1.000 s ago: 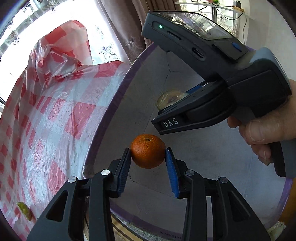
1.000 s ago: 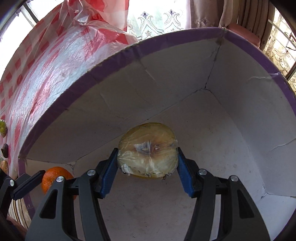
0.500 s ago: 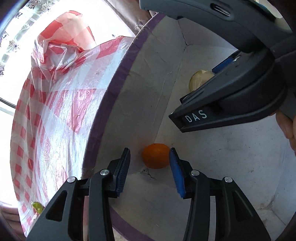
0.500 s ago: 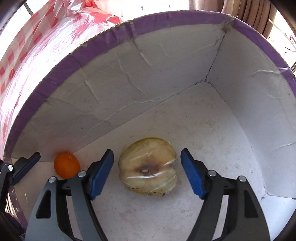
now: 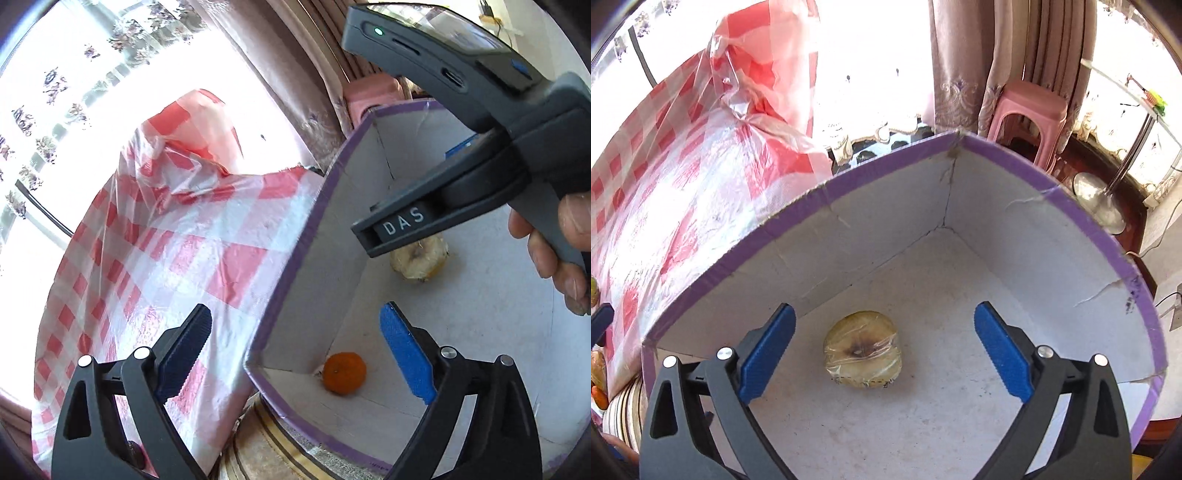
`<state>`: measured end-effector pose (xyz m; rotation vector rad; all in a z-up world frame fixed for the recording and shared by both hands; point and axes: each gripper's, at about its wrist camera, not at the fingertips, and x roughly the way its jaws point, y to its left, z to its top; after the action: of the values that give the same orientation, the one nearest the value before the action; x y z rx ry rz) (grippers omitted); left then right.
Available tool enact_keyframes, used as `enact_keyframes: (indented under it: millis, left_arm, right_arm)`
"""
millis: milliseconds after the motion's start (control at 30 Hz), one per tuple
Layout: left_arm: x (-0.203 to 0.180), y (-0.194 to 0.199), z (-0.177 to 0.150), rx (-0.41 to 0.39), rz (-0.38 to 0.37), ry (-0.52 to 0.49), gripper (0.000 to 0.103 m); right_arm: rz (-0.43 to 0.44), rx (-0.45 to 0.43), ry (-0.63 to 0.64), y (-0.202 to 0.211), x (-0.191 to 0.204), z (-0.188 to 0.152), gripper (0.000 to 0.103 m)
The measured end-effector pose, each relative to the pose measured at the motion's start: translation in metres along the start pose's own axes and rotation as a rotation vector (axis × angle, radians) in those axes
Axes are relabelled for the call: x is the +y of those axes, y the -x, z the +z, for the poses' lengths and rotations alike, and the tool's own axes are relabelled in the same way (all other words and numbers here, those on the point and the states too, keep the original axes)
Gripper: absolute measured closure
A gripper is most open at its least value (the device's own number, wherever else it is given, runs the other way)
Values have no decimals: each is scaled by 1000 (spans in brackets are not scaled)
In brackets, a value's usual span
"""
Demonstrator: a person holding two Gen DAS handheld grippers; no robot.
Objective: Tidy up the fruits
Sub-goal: 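Move both open tools back over the table toward the remaining fruit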
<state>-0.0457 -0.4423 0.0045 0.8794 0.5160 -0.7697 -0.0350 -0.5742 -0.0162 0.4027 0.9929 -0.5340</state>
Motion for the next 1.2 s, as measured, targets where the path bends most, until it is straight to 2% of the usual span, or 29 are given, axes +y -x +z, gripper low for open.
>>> enact_keyframes:
  millis: [100, 167, 267, 333, 433, 500, 633, 800, 1033, 1200]
  left_arm:
    - [23, 16, -4, -81, 18, 72, 14]
    - [37, 28, -8, -120, 41, 110, 14]
    - [62, 50, -21, -174, 84, 201, 14]
    - [84, 63, -31, -200, 85, 279, 13]
    - [111, 80, -50, -201, 65, 381, 11]
    - [125, 91, -67, -207, 84, 437, 11]
    - [144, 105, -100, -197, 127, 498, 10]
    - [166, 118, -143, -168, 157, 570, 10]
    - [212, 141, -218, -135, 210, 754, 10]
    - [242, 156, -273, -91, 299, 864, 10]
  right_arm:
    - [-91, -87, 41, 31, -4, 1, 5]
    - [-105, -158, 33, 46, -14, 9, 5]
    - [-164, -301, 40, 76, -15, 14, 2]
    - [-169, -382, 58, 96, -8, 12, 2]
    - [-139, -427, 93, 118, 14, 9, 2]
    - [-89, -433, 143, 131, 31, 3, 2]
    - [75, -437, 222, 143, 69, -9, 2]
    - [192, -394, 311, 143, 124, -23, 2]
    - [326, -327, 422, 142, 191, -54, 2]
    - [374, -271, 441, 133, 220, -68, 2]
